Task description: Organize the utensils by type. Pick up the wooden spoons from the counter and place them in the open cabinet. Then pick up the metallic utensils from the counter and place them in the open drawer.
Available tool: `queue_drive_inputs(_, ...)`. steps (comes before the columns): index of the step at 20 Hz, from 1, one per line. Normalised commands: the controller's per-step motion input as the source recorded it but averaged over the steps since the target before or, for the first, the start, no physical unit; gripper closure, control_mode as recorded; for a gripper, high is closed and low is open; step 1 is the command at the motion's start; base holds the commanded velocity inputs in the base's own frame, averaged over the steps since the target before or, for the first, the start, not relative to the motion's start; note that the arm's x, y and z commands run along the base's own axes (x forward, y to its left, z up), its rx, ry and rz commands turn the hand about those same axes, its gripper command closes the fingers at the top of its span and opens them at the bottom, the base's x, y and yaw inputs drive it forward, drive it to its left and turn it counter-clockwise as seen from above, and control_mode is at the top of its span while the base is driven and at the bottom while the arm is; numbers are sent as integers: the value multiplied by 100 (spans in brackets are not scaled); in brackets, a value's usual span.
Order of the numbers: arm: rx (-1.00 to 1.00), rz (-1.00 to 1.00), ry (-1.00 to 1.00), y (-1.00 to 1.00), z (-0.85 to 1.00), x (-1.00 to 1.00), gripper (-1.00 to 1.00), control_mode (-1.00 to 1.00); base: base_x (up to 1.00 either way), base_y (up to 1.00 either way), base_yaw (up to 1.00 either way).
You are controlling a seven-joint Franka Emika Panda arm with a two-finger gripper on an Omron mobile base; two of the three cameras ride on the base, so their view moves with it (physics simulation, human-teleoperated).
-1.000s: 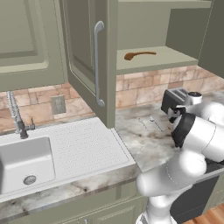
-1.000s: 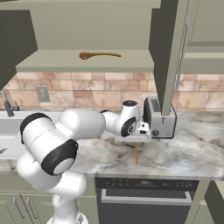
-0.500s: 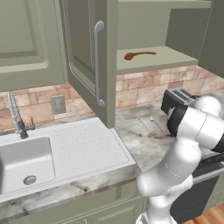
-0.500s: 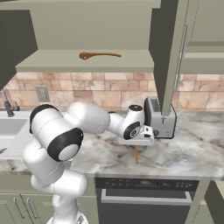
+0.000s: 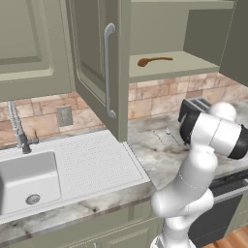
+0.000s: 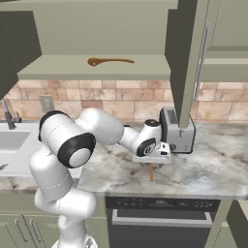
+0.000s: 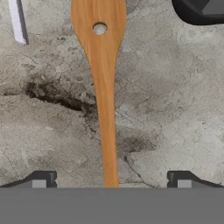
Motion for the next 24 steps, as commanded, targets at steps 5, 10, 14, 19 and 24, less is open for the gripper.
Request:
queue_drive_inputs(5,0,0,0,0,-12,15,-100,-100,0,0,0)
queue_drive_inputs(10,0,0,0,0,-20,23,-100,-100,0,0,0)
queue_drive_inputs(14,0,1,0,0,-18,24,-100,-100,0,0,0)
queue_drive_inputs(19,0,0,0,-2,-16,7,-100,-100,0,0,0)
queue_drive_inputs(24,0,0,0,-1,-13,-6,100,-100,0,0,0)
